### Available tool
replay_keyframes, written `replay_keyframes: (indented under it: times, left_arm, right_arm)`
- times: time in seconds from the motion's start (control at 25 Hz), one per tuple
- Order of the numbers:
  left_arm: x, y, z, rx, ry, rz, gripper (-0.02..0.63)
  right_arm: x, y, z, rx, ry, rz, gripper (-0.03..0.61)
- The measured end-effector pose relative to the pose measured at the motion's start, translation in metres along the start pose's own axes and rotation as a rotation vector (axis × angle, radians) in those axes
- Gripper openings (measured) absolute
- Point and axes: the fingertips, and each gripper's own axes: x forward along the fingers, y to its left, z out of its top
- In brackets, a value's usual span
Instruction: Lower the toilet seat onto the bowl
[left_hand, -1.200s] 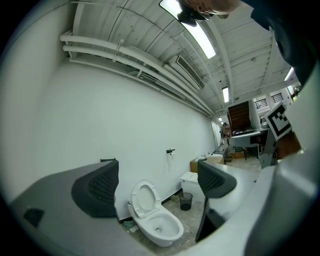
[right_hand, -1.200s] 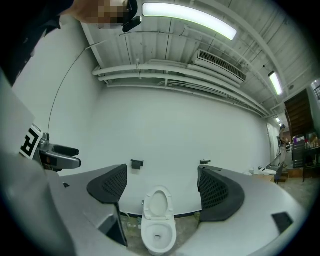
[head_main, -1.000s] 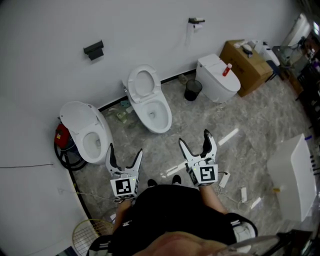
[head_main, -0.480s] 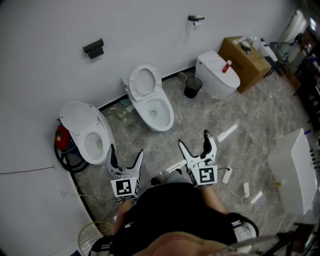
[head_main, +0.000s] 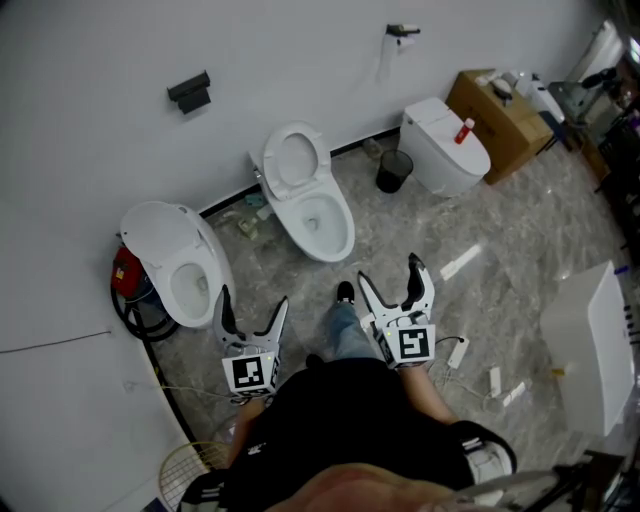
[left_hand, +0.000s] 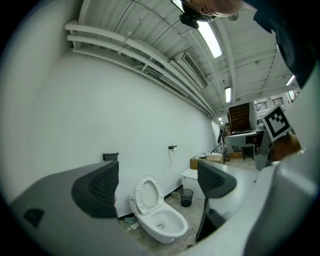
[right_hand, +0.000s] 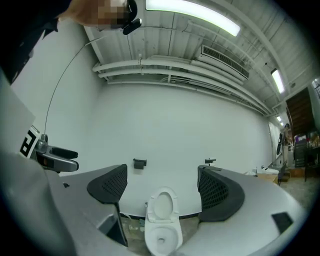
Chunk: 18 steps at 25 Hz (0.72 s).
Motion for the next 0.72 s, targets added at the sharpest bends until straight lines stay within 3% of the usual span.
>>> replay_keyframes:
  times: [0.12,0.32,0.72]
  left_arm:
    - [0.021,0.007,-0.007,-0.010,0.022,0.017,0.480]
    - [0.072,0.013,0.000,-0.004,0.020,0.028,0.480]
    - [0.215,0.019,0.005,0.000,0.070,0.050,0.480]
  right_arm:
    - [0.026,-0.006,-0.005,-0.039,-0.015,0.008,0.431]
    - [0.081,-0.031,-0.009,-0.018,-0.027,0.010,0.430]
    - [0.206,-0.104,-0.028,0.015,0.004,0.046,0.430]
